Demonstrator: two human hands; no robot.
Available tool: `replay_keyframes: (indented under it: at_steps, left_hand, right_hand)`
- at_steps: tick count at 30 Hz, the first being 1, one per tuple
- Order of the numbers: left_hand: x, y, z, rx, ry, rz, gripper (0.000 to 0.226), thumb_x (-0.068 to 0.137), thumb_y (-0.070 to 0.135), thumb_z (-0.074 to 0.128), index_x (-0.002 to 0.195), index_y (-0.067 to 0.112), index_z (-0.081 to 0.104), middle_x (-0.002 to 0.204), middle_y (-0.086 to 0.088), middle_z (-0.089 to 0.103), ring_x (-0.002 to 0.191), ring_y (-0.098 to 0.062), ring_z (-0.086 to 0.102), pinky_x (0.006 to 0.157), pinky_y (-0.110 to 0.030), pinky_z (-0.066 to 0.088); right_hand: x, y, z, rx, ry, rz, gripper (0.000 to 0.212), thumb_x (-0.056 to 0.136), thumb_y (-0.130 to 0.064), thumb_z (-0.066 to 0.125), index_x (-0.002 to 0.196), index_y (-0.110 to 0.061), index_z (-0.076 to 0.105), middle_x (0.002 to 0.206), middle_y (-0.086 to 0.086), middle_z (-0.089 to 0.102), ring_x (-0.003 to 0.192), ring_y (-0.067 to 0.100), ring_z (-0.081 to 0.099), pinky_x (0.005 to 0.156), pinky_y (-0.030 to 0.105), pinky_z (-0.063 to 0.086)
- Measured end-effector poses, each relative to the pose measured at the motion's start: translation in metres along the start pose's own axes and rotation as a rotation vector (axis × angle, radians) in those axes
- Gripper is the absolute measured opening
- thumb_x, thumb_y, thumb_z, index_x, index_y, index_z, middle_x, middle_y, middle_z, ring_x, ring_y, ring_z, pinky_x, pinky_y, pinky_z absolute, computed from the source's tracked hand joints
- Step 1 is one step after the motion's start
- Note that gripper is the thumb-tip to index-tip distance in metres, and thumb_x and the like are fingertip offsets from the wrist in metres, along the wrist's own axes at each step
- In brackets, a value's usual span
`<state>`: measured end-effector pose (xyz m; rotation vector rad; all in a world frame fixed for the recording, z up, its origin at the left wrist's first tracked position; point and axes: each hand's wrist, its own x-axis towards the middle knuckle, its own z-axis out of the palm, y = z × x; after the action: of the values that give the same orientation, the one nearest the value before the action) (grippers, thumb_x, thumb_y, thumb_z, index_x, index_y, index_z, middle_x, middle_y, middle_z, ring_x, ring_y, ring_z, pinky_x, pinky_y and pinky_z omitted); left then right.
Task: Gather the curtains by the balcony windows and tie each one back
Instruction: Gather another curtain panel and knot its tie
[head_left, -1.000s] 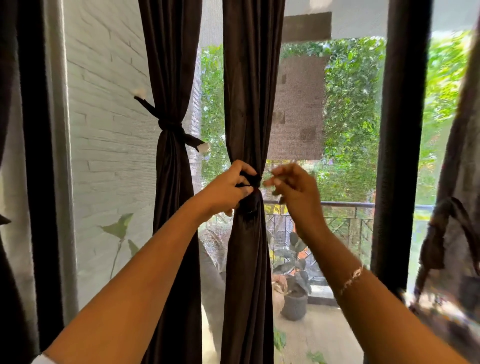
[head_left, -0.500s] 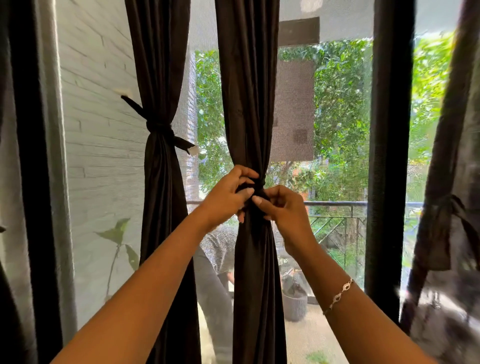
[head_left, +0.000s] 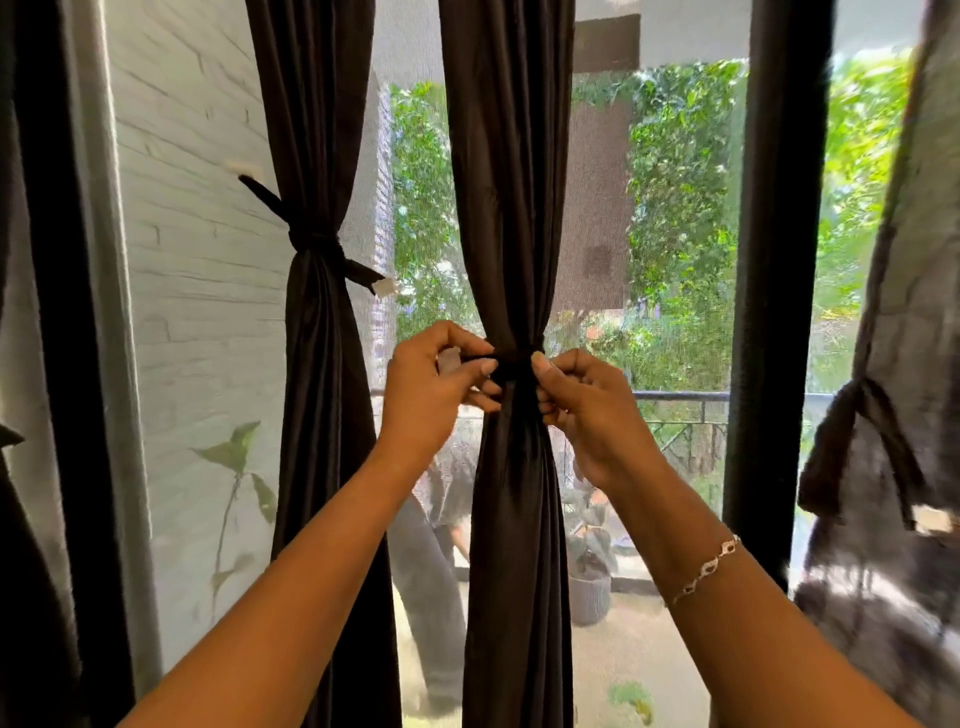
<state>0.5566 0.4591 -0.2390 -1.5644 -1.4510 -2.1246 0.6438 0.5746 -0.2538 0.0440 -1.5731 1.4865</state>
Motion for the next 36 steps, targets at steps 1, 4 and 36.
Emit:
replay_keyframes:
  at_steps: [1,4,36]
  left_hand:
    - [0.001,0.002,0.000,-0.008,0.006,-0.011,0.022,0.081,-0.018,0.054,0.078,0.004,0.055,0.064,-0.012,0.054,0.044,-0.008,0.059,0.049,-0.028,0.056]
    - [0.002,0.007,-0.001,0.004,0.007,-0.027,0.024,0.080,-0.018,0.055,0.072,0.006,0.057,0.060,-0.012,0.053,0.041,-0.008,0.059,0.047,-0.027,0.057]
    - [-0.057,-0.053,0.015,1.113,0.013,0.111,0.058,0.082,0.054,0.056,0.120,0.012,0.047,0.111,-0.005,0.057,0.105,-0.022,0.055,0.078,-0.027,0.041]
  right_hand:
    - [0.000,-0.001,-0.002,0.025,0.002,0.006,0.026,0.086,-0.012,0.059,0.063,-0.013,0.049,0.046,-0.007,0.051,0.044,0.006,0.045,0.049,0.019,0.037]
    - [0.002,-0.005,-0.008,0.100,0.047,0.029,0.031,0.087,-0.008,0.058,0.060,-0.013,0.043,0.039,-0.009,0.046,0.038,0.004,0.040,0.043,0.016,0.033]
    - [-0.020,0.037,-0.011,-0.663,-0.017,-0.030,0.042,0.080,-0.047,0.064,0.109,-0.017,0.061,0.101,0.004,0.066,0.094,0.020,0.063,0.085,0.039,0.051]
